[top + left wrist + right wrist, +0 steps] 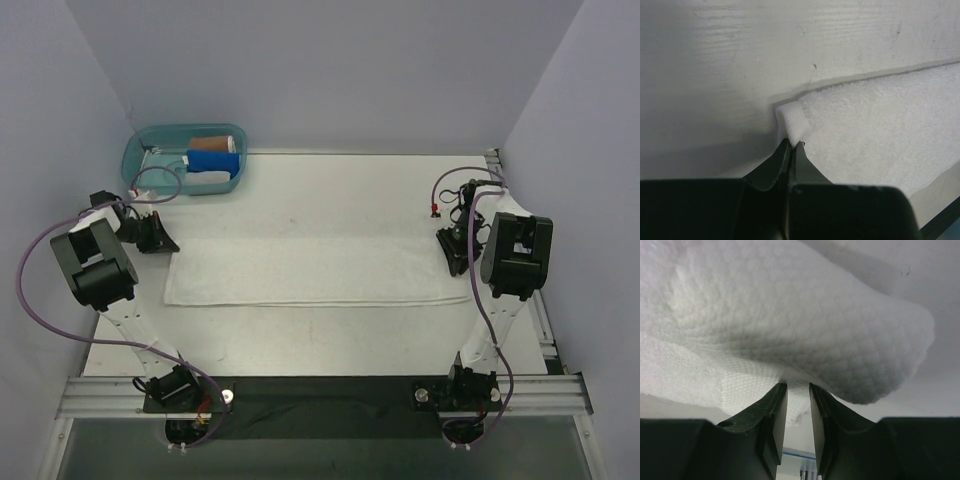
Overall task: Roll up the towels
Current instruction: Fold the towel
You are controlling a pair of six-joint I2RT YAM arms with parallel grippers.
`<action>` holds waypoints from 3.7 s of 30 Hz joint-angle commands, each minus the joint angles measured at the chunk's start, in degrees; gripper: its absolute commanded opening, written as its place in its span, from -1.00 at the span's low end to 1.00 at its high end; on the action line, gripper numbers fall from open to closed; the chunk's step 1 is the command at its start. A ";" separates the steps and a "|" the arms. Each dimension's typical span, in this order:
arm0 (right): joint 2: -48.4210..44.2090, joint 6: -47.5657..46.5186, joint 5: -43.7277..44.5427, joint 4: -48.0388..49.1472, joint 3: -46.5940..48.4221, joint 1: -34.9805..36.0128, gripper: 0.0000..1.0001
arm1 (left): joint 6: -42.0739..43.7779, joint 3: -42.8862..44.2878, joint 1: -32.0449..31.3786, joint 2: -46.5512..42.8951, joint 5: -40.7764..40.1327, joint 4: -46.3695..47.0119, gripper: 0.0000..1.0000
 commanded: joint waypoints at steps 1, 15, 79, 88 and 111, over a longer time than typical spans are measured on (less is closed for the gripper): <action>0.72 -0.64 1.55 -2.54 1.31 -0.34 -0.47 | -0.67 0.21 -0.13 1.56 -3.08 3.95 -1.00; -10.08 -0.03 -14.26 -8.07 5.08 -3.15 -0.21 | 4.42 2.58 -0.48 -9.67 0.34 -3.25 0.02; -0.77 14.48 -9.62 -8.34 13.10 -8.25 -0.02 | 0.12 -14.99 -6.28 -30.25 2.45 4.83 0.59; 3.27 13.68 -5.93 -7.81 9.58 -6.85 -0.04 | 1.53 -16.32 -7.86 -32.28 1.57 4.56 0.82; 8.63 15.88 2.60 -8.25 9.40 -1.39 -1.00 | -3.75 -16.76 -7.95 -35.00 2.28 6.94 0.94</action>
